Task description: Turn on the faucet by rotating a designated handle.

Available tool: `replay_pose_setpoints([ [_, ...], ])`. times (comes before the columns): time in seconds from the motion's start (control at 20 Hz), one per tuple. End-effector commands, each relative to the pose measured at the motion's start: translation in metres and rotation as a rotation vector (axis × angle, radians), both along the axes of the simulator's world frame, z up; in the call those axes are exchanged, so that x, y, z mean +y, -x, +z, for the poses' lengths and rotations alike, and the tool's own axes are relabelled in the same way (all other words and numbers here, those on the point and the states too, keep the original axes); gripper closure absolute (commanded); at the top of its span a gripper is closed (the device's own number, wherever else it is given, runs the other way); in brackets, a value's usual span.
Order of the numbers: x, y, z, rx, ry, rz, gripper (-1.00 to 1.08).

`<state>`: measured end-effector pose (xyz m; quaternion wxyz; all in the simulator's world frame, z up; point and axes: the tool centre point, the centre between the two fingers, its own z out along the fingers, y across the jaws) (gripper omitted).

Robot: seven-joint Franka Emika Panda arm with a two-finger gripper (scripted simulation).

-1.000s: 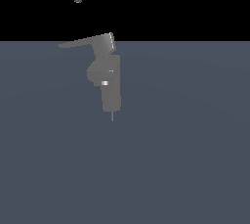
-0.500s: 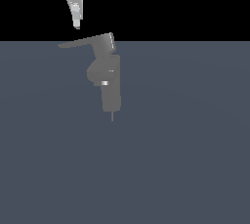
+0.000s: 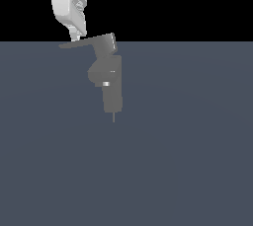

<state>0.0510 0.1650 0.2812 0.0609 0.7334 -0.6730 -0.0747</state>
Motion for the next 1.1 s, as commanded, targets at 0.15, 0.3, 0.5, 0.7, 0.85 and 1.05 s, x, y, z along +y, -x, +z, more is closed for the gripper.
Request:
replay_pose_setpoints([
  [0.15,0.007,-0.006,-0.015,0.004,0.024,-0.052,1.08],
  [0.3,0.008,-0.008,-0.018,0.004,0.029,-0.064,1.08],
  [0.5,0.008,-0.008,-0.019,0.005,0.030,-0.066,1.08],
  [0.7,0.009,-0.003,-0.018,0.005,0.030,-0.065,1.08],
  [0.85,0.009,0.005,-0.017,0.005,0.030,-0.065,1.08],
  [1.05,0.009,0.015,-0.015,0.005,0.030,-0.065,1.08],
])
